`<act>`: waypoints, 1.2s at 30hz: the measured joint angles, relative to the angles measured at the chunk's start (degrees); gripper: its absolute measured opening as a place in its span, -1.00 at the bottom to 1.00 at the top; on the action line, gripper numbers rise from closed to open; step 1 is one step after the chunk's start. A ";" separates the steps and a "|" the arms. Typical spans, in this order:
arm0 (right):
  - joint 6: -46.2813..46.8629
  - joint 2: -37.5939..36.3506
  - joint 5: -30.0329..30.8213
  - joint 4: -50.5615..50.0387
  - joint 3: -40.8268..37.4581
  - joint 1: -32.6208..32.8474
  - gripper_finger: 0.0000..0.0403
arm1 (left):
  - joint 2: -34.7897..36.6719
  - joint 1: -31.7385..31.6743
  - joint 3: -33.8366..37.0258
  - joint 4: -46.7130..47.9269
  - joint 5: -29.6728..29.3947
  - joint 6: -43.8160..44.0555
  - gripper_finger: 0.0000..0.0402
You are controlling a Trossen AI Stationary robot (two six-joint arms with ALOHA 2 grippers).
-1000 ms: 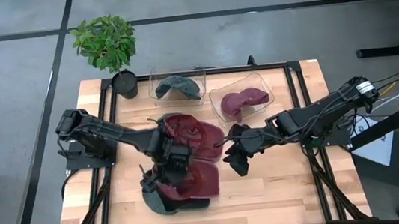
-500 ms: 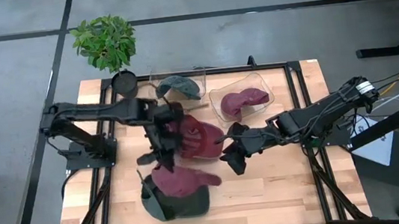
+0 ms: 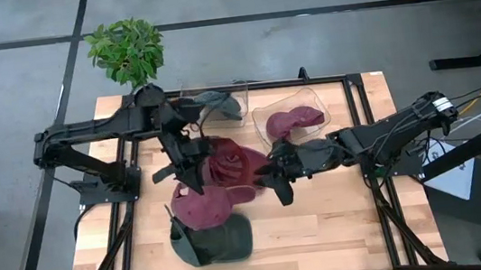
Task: Pick & Place hat
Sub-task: Put the bottom red cap into the right transparent bin
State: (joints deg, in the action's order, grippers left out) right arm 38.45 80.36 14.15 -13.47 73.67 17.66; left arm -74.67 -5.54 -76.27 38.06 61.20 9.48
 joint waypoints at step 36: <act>-28.27 -0.62 1.28 1.12 11.58 -2.52 -0.20 | 3.12 -8.11 0.00 -32.42 -23.77 39.33 -0.98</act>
State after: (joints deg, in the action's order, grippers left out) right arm 10.18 79.74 15.43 -12.34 85.25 15.14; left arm -71.55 -13.65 -76.27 5.64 37.43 48.81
